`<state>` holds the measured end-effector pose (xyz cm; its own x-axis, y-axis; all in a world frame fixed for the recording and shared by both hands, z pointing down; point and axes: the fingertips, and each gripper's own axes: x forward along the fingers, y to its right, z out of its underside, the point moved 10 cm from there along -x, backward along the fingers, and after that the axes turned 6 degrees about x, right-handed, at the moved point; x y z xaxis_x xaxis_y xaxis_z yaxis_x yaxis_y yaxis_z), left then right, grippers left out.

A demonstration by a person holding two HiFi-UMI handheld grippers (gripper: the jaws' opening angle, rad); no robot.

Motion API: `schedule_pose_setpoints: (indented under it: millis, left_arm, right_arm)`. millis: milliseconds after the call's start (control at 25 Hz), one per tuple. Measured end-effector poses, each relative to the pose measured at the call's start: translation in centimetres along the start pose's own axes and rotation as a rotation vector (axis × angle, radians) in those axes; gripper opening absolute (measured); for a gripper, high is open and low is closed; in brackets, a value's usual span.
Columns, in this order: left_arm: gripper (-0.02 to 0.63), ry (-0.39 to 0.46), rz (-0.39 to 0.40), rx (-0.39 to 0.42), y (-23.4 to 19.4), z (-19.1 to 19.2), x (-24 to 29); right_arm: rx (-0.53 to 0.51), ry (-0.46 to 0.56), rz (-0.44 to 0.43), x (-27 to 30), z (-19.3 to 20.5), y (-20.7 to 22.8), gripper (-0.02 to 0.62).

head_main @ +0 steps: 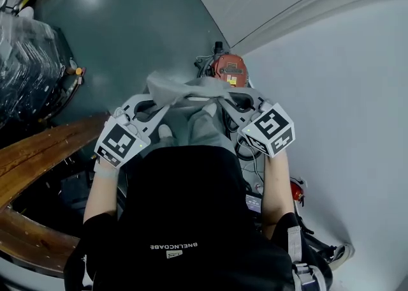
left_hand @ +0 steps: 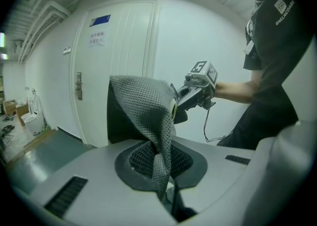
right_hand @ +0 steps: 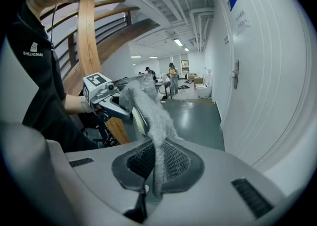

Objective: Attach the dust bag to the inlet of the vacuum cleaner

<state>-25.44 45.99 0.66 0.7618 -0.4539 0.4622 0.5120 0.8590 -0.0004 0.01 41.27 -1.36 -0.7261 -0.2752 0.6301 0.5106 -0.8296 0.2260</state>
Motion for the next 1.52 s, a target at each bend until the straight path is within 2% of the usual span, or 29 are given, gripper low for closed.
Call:
schedule_pose_setpoints:
  millis: [440,760,1240,1520]
  left_arm:
    - [0.02,-0.062,-0.03,-0.037,-3.0,-5.9,13.2]
    - [0.02,-0.063,-0.052,-0.036,-6.7,-8.2,19.4]
    - [0.02,-0.028,0.001,-0.039,-19.3,-5.5,27.3]
    - [0.02,-0.039,-0.02,-0.055,-25.6,-1.7,33.7]
  right_arm:
    - [0.031,0.004,-0.05,-3.7,1.1,14.6,0.034]
    - [0.025,0.005,-0.018,-4.1,0.0,21.9,0.034]
    - [0.053,-0.026,0.151,3.1,-3.1,31.3,0.034]
    - [0.094,-0.011,0.228,8.5,-2.2,37.6,0.034]
